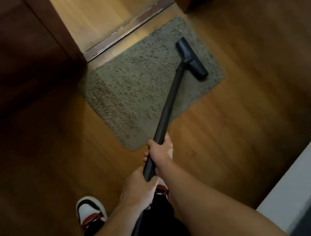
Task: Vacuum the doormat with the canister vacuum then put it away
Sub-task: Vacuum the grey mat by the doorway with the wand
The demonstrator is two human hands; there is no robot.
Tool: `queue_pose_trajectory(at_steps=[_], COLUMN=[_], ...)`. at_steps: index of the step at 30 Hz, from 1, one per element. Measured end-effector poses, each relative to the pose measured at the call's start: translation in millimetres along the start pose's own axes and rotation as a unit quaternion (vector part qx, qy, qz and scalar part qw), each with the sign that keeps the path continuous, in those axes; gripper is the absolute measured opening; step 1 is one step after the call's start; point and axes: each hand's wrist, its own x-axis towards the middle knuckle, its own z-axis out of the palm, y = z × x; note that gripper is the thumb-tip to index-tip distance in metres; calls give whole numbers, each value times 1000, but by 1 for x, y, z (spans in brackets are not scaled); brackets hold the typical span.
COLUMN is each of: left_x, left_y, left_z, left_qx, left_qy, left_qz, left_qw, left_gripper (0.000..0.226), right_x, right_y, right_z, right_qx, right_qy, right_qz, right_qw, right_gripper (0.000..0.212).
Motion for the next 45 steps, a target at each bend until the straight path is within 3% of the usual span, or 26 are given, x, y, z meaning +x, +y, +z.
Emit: queue_pose_trajectory(at_steps=[11, 18, 29, 34, 45], left_x=[4, -23, -96, -91, -4], left_y=[21, -24, -101, -84, 17], left_z=[31, 2, -57, -60, -37], left_qx=[-4, -12, -27, -32, -26], left_qy=[-11, -17, 46, 43, 42], left_qz=[-27, -47, -17, -22, -18], left_qw=[1000, 999, 998, 998, 999], left_gripper=[15, 18, 7, 7, 15], right_x=[12, -26, -105, -104, -9], right_y=[-6, 26, 78, 55, -38], right_z=[-36, -3, 71, 71, 38], right_qx=[-3, -10, -42, -53, -58], right_qy=[23, 9, -40, -41, -34], right_qz=[6, 15, 15, 30, 3], right_qw=[1000, 1000, 998, 997, 998], right_gripper=[66, 73, 72, 76, 70])
